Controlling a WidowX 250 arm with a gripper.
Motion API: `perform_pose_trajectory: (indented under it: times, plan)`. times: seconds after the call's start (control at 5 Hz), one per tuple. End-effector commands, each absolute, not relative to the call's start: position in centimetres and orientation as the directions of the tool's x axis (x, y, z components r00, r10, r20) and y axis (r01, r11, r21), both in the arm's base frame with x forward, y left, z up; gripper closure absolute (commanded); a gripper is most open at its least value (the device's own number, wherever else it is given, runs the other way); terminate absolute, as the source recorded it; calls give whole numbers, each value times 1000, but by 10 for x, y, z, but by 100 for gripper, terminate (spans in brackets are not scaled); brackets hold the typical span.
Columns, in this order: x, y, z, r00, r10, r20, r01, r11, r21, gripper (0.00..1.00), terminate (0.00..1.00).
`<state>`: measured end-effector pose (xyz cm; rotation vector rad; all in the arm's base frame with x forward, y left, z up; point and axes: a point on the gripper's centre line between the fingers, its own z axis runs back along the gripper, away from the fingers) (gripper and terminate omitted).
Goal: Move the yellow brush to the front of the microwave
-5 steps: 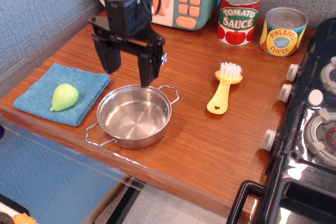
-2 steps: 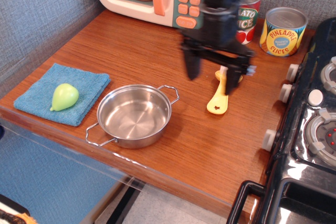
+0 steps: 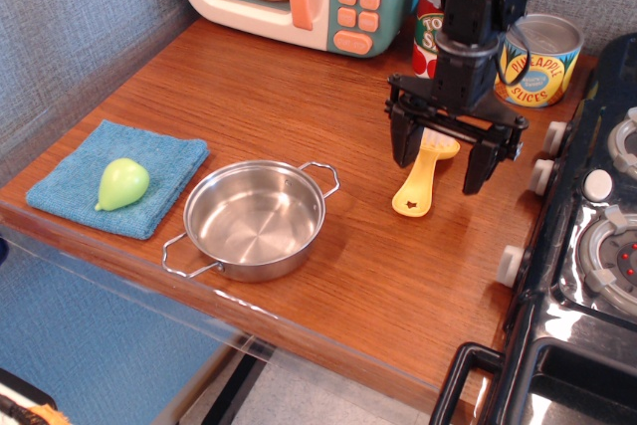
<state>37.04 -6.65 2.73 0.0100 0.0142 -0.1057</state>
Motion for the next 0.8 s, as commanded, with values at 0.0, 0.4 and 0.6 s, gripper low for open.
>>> perform_pose_trajectory:
  times: [0.0, 0.4, 0.6]
  plan:
    - [390, -42, 41, 999, -30, 38, 30, 1000, 11, 0, 0]
    - [394, -43, 22, 1000, -22, -9, 22, 1000, 11, 0, 0]
    - [392, -45, 17, 1000, -20, -20, 20, 1000, 0, 0, 0]
